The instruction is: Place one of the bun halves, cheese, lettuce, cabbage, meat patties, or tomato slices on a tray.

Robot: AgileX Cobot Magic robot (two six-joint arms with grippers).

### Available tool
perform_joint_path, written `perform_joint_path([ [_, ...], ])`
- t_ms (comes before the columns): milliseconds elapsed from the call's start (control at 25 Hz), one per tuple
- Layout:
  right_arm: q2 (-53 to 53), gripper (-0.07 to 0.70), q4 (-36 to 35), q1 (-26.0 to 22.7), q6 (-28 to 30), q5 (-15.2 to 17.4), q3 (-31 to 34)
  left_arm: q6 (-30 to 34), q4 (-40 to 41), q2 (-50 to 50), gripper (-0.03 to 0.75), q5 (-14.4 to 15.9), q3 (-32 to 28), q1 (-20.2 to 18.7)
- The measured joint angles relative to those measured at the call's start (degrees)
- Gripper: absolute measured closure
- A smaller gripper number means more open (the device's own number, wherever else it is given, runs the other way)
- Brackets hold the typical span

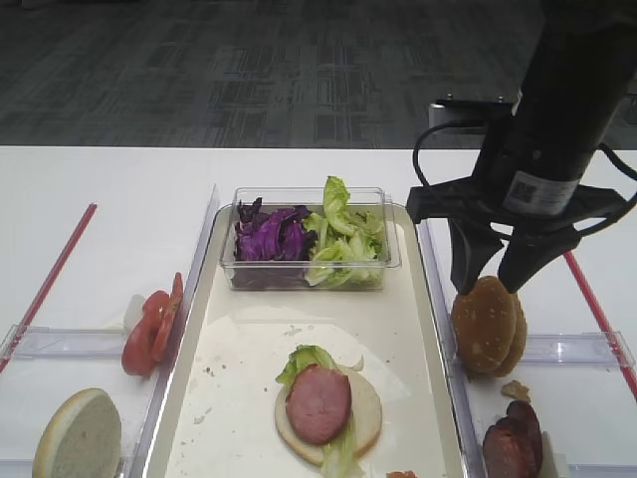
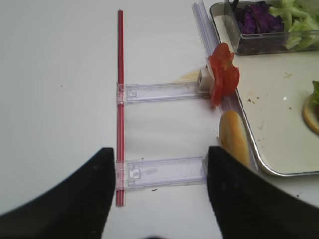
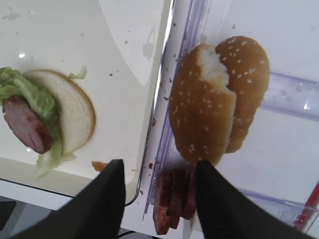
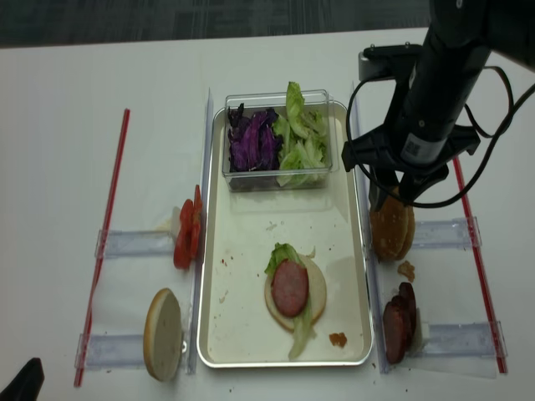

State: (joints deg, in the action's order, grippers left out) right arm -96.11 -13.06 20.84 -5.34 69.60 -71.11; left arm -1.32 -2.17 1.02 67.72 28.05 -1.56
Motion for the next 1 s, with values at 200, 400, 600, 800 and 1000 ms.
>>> perform_joint_path([
  [200,0.0,0.279,1.49,0.0,0.1,0.13,-0.05,0.0,0.0,0.0,0.324,0.0,0.0,0.0],
  [400,0.0,0.28,5.79,0.0,0.1,0.13,-0.18,0.0,0.0,0.0,0.324,0.0,0.0,0.0],
  [600,0.0,0.28,6.44,-0.67,0.68,0.13,-0.18,0.0,0.0,0.0,0.324,0.0,0.0,0.0],
  [800,0.0,0.28,6.33,-4.83,2.13,0.13,-0.18,0.0,0.0,0.0,0.324,0.0,0.0,0.0],
  [1000,0.0,0.28,7.23,-7.92,2.97,0.13,-0.18,0.0,0.0,0.0,0.324,0.0,0.0,0.0],
])
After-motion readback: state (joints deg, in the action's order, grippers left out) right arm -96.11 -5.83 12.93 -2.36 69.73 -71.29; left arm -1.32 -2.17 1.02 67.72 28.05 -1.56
